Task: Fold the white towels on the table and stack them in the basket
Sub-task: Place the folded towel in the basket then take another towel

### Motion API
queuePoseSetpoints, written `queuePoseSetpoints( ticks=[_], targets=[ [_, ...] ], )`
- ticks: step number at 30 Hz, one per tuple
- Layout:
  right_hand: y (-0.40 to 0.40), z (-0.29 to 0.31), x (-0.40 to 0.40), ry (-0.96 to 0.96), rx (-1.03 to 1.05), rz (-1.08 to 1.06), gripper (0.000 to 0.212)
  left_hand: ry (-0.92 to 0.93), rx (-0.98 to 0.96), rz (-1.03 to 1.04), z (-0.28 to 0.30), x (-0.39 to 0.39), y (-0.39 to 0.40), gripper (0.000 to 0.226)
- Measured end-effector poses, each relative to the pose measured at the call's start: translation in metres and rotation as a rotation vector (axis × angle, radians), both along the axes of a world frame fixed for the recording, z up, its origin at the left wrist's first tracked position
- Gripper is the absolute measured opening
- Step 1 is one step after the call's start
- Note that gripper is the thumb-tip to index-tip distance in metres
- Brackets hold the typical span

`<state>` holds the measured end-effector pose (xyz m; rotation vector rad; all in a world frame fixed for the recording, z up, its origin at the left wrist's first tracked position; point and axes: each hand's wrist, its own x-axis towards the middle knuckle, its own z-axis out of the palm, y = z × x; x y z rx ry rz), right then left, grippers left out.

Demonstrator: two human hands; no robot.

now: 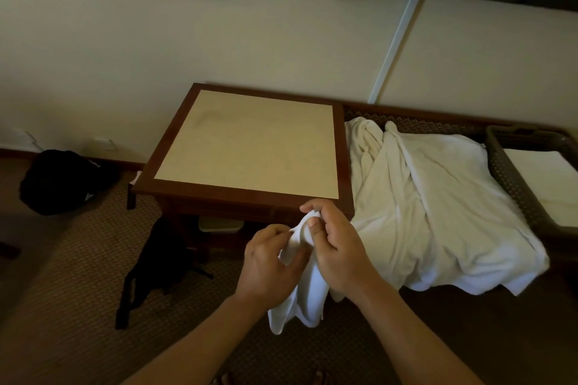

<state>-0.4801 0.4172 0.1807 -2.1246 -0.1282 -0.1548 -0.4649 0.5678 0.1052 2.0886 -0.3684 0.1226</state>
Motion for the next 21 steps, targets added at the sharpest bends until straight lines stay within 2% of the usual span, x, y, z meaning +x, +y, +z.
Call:
queuePoseSetpoints(
  ticks=[3, 6, 9, 11, 16, 18, 21],
  targets=[
    [0.005, 0.005, -0.001, -0.062, -0.007, -0.012, 0.024, 0.131, -0.111, 0.072, 0.001, 0.000, -0.007, 0.019],
    [0.008, 0.013, -0.001, -0.162, -0.015, -0.008, 0.024, 0.482, -0.312, 0.073, -0.002, 0.004, -0.006, 0.016],
    [0.003, 0.018, 0.001, -0.210, -0.030, -0.017, 0.025, 0.609, -0.351, -0.059, -0.015, 0.004, 0.000, 0.031],
    [-0.001, 0.019, 0.002, -0.205, -0.069, -0.036, 0.027, 0.545, -0.345, -0.050, -0.017, -0.004, -0.001, 0.037],
    [0.000, 0.015, -0.002, -0.194, -0.179, -0.073, 0.032, 0.084, -0.293, 0.121, -0.015, -0.018, -0.015, 0.030],
    [0.002, 0.011, -0.006, -0.158, -0.191, -0.078, 0.031, 0.037, -0.305, 0.101, -0.018, -0.020, -0.019, 0.026],
    [0.002, 0.004, -0.009, -0.119, -0.194, -0.101, 0.031, 0.113, -0.317, 0.035, -0.026, -0.022, -0.017, 0.032]
  ],
)
